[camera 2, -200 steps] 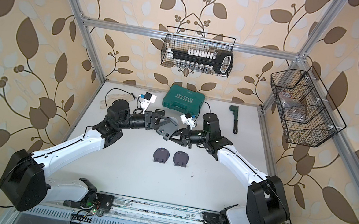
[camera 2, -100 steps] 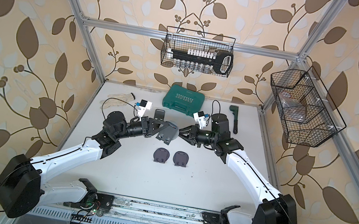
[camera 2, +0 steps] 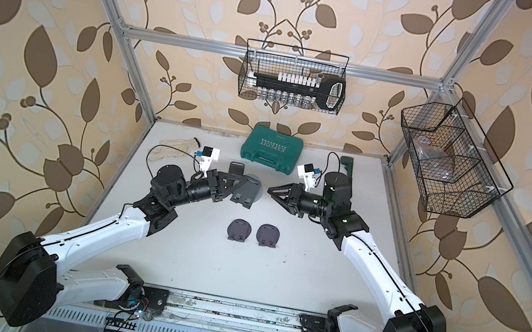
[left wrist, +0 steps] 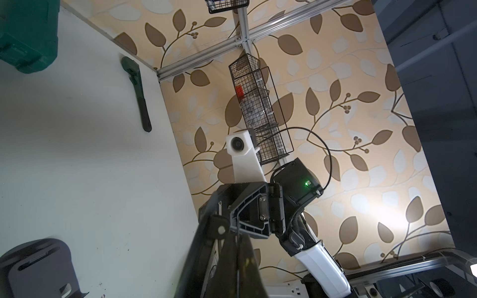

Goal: Open the phone stand

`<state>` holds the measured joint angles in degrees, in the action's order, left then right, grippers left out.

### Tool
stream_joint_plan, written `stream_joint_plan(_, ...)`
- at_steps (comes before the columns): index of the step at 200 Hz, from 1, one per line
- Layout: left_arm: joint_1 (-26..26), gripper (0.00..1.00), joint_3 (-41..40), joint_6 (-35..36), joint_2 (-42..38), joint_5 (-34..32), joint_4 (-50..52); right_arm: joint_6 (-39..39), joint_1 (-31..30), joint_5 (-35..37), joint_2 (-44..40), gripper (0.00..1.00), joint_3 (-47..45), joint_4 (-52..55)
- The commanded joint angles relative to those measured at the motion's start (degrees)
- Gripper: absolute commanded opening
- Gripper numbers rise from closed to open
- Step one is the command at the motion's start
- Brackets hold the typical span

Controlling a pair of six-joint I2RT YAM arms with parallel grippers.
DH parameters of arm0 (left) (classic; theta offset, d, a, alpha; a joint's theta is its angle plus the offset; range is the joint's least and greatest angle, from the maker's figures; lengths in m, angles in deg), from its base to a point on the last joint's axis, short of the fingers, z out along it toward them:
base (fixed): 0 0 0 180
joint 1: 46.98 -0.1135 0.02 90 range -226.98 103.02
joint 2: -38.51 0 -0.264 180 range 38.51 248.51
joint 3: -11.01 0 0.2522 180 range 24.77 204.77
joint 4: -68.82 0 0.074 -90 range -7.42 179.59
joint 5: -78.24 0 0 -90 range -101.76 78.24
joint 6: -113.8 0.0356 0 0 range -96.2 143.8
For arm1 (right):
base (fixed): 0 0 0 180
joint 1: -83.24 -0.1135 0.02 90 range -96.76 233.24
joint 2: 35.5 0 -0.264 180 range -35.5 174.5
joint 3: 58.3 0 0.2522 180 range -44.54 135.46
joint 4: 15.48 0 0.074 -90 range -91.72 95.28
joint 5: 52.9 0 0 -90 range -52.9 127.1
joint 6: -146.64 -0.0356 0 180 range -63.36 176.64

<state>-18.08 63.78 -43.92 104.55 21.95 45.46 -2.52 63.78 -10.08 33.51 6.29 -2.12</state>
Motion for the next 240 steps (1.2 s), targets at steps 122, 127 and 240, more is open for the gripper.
stream_joint_plan(122, 0.5, 0.0, 2.2, -0.6, 0.4, 1.3, -2.6, -2.3, -5.0, -1.8, 7.0, 0.25, 2.1, -9.9)
stream_joint_plan(127, 0.5, 0.0, 2.2, -0.6, 0.4, 1.4, -2.5, -2.5, -5.0, -1.5, 7.3, 0.25, 2.2, -10.1)
stream_joint_plan(240, 1.3, 0.0, 2.1, -1.6, 1.5, 0.9, -8.0, -4.3, -10.4, -2.6, 13.5, 0.0, 6.4, -11.5)
